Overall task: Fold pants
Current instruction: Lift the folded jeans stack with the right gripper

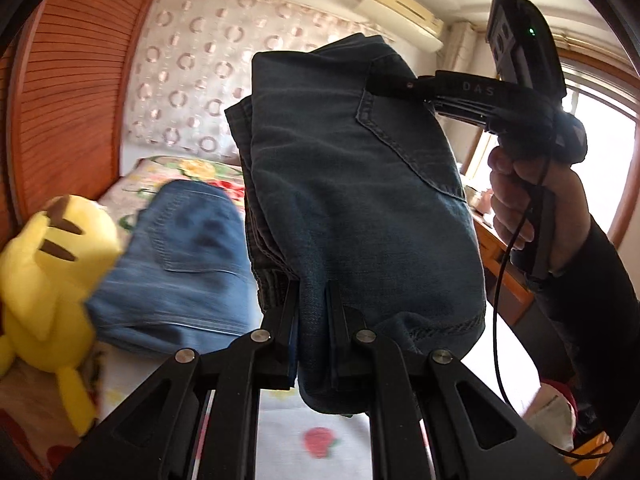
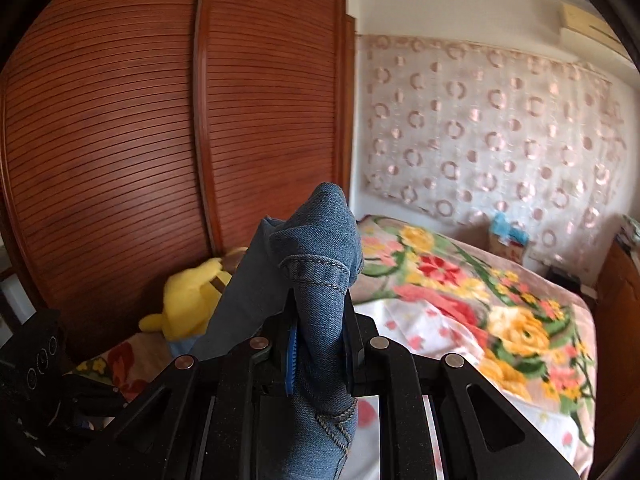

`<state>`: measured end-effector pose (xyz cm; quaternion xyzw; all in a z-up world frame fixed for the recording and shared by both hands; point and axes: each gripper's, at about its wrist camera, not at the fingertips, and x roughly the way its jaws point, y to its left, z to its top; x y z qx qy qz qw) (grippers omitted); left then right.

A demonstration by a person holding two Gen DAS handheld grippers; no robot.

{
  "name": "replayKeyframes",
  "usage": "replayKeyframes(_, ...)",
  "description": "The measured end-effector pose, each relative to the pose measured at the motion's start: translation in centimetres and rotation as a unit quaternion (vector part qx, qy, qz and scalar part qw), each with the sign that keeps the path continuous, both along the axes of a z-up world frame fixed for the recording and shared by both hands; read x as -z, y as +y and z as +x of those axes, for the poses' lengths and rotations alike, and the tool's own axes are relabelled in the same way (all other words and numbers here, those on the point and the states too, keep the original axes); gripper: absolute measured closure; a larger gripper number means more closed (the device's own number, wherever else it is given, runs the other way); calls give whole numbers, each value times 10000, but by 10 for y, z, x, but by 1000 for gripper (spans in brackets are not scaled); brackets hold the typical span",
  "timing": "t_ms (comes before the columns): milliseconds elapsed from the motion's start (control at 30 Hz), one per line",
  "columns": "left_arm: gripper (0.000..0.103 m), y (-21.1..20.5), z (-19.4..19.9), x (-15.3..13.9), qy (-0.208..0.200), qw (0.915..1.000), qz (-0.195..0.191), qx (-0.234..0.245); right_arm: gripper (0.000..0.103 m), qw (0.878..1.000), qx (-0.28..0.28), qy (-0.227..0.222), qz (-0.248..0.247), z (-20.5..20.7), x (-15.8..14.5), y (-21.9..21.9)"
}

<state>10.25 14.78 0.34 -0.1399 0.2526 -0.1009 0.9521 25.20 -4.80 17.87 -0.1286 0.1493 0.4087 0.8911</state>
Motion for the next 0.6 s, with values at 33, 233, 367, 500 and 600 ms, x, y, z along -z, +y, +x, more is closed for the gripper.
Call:
replayKeyframes(33,91,9,1,0,10,10000,5,-82,86,10000,-73,-11,-42,3,0,8)
replayKeyframes(233,91,70,-11,-10,-8,9978,145,-641,86,9981,-609,75,55,22,-8,62)
replayKeyframes(367,91,104,-10,-21,-78,9947,337,-966,86,9953,-865,193,401,47,-7,74)
replayKeyframes(500,91,126,23,-13,124,9926,625,-1036,86,9917,-818,644,756,96,25,70)
replayKeyframes(600,91,132,57,10,469,9927,651,-902,86,9912,-528,982,711,141,71,61)
